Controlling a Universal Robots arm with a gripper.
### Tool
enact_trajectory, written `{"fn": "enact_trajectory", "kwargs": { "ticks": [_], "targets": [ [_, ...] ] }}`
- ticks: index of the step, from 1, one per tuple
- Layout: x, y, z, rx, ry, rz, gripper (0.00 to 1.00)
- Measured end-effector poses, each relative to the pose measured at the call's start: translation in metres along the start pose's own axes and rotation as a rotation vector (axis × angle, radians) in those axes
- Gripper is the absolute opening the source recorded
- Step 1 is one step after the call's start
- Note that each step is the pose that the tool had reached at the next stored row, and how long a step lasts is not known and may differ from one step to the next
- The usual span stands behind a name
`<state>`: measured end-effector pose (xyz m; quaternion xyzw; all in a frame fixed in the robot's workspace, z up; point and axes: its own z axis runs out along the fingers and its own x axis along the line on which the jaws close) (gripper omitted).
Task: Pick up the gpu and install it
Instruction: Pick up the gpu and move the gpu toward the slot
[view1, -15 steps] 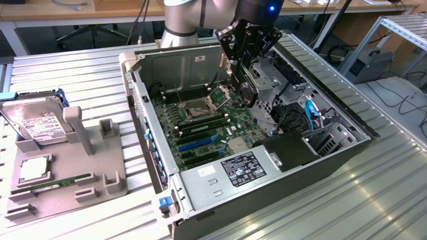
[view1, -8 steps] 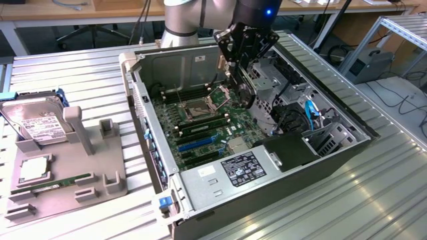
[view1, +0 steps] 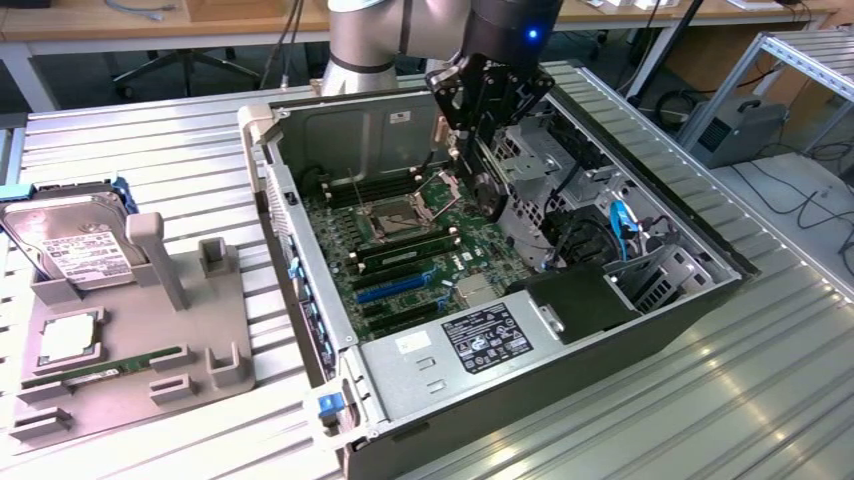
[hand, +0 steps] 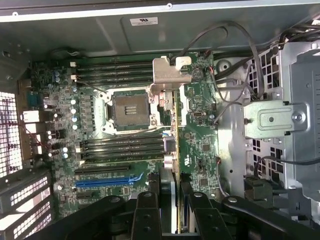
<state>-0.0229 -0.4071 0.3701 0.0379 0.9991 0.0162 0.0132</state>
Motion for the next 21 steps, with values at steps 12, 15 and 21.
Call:
{"fn": "enact_trajectory", "kwargs": {
  "ticks": [12,15,21],
  "targets": [
    [0.0,-0.0001,0.0126,0.0,0.0,0.0,0.27],
    [0.0,-0.0001,0.0152,0.0,0.0001,0.0,0.27],
    [0.0,-0.0001,0.0207,0.0,0.0001,0.0,0.27]
  ]
}}
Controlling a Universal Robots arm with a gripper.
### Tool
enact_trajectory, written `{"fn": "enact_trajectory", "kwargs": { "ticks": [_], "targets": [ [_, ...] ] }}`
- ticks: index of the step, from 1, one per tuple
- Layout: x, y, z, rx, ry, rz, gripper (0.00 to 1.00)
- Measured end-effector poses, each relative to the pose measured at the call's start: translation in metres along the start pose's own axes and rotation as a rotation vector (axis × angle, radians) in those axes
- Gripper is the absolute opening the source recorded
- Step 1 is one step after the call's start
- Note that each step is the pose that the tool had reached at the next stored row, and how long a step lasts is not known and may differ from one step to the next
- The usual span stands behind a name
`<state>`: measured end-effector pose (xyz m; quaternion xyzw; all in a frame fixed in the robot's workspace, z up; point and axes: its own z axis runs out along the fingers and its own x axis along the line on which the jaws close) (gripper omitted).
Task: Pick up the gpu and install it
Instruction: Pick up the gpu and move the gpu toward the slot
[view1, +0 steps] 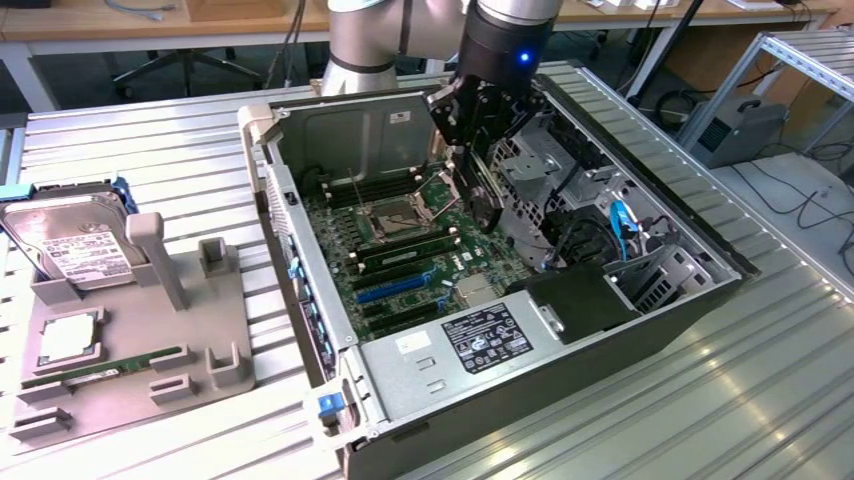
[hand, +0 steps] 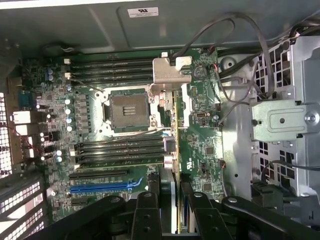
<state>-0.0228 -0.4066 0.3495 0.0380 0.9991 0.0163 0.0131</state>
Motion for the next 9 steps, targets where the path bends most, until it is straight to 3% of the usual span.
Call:
{"fn": "enact_trajectory", "kwargs": {
  "ticks": [9],
  "targets": [
    [0.0001,0.0004,0.0064,0.0,0.0,0.0,0.27]
  ]
}}
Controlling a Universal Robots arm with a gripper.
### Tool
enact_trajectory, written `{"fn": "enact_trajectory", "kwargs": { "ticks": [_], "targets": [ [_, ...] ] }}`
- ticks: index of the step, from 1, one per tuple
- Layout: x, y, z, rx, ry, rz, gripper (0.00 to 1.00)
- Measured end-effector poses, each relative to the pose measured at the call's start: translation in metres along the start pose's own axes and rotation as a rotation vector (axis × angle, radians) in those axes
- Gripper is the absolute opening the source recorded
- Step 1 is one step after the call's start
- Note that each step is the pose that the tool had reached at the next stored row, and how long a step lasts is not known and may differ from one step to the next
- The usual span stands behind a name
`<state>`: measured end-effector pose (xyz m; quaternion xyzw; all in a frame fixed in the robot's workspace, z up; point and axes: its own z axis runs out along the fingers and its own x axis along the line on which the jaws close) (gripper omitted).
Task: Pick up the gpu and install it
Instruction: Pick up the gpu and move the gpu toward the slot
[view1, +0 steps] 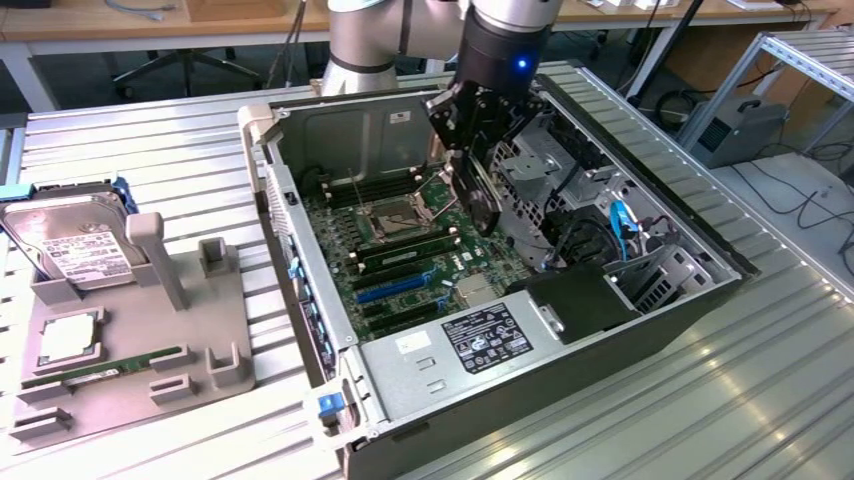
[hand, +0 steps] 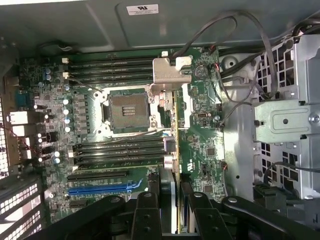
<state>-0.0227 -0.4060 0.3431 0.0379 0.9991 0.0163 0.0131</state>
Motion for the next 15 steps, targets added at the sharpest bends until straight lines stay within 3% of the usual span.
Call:
{"fn": "enact_trajectory", "kwargs": {
  "ticks": [15],
  "targets": [
    [-0.0004,0.0008,0.0075,0.0,0.0,0.0,0.27]
  ]
}}
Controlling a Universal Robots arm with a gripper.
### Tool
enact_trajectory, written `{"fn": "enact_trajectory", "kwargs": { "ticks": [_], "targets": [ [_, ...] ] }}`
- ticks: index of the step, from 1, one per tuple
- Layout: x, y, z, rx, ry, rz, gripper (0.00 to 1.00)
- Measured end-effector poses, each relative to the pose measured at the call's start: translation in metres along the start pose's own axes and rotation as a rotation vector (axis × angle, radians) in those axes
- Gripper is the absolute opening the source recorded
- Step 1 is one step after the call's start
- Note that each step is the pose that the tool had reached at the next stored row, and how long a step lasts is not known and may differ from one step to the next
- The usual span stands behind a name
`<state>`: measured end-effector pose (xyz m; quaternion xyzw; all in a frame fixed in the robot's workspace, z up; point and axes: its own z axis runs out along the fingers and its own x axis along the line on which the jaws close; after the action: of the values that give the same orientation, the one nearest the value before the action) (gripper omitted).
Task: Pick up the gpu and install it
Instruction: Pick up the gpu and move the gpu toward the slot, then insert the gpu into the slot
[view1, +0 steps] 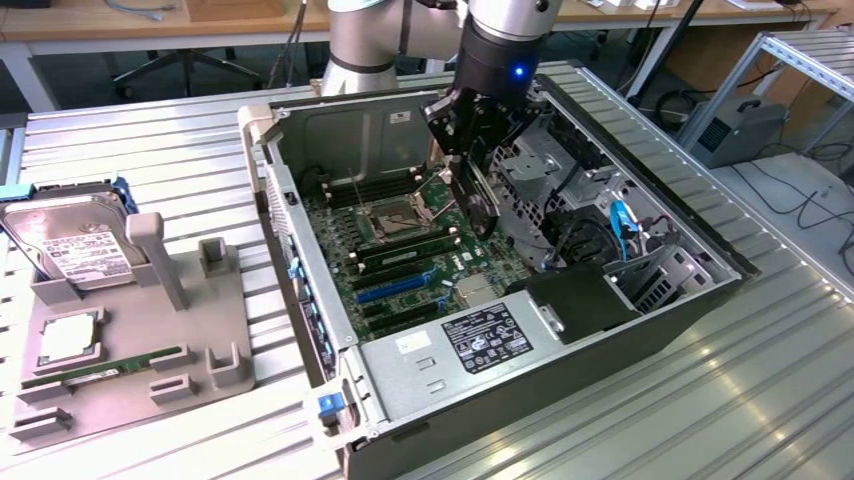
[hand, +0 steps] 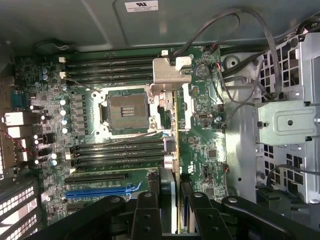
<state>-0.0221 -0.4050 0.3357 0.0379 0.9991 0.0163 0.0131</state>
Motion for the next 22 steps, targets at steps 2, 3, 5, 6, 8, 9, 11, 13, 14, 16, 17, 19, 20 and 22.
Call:
{"fn": "enact_trajectory", "kwargs": {
  "ticks": [2,3,5,6,8,9,11,13,14,16,17,19,20,22],
  "targets": [
    [0.0,0.0,0.0,0.0,0.0,0.0,0.27],
    [0.0,0.0,0.0,0.0,0.0,0.0,0.27],
    [0.0,0.0,0.0,0.0,0.0,0.0,0.27],
    [0.0,0.0,0.0,0.0,0.0,0.0,0.27],
    [0.0,0.0,0.0,0.0,0.0001,-0.005,0.27],
    [0.0,0.0,0.0,-0.0003,0.0003,-0.01,0.27],
    [0.0,0.0,0.0,-0.0008,0.0011,-0.032,0.27],
    [0.0,0.0,0.0,-0.0013,0.0017,-0.051,0.27],
    [0.0,0.0,0.0,-0.0016,0.0021,-0.064,0.27],
    [0.0,0.0,0.0,-0.0022,0.003,-0.091,0.27],
    [0.0,0.0001,0.0,-0.0033,0.0044,-0.132,0.27],
    [0.0,0.0001,0.0,-0.0052,0.007,-0.21,0.27],
    [0.0,0.0001,0.0,-0.0062,0.0082,-0.247,0.27],
    [0.0,0.0001,0.0,-0.0077,0.0103,-0.308,0.27]
  ]
}}
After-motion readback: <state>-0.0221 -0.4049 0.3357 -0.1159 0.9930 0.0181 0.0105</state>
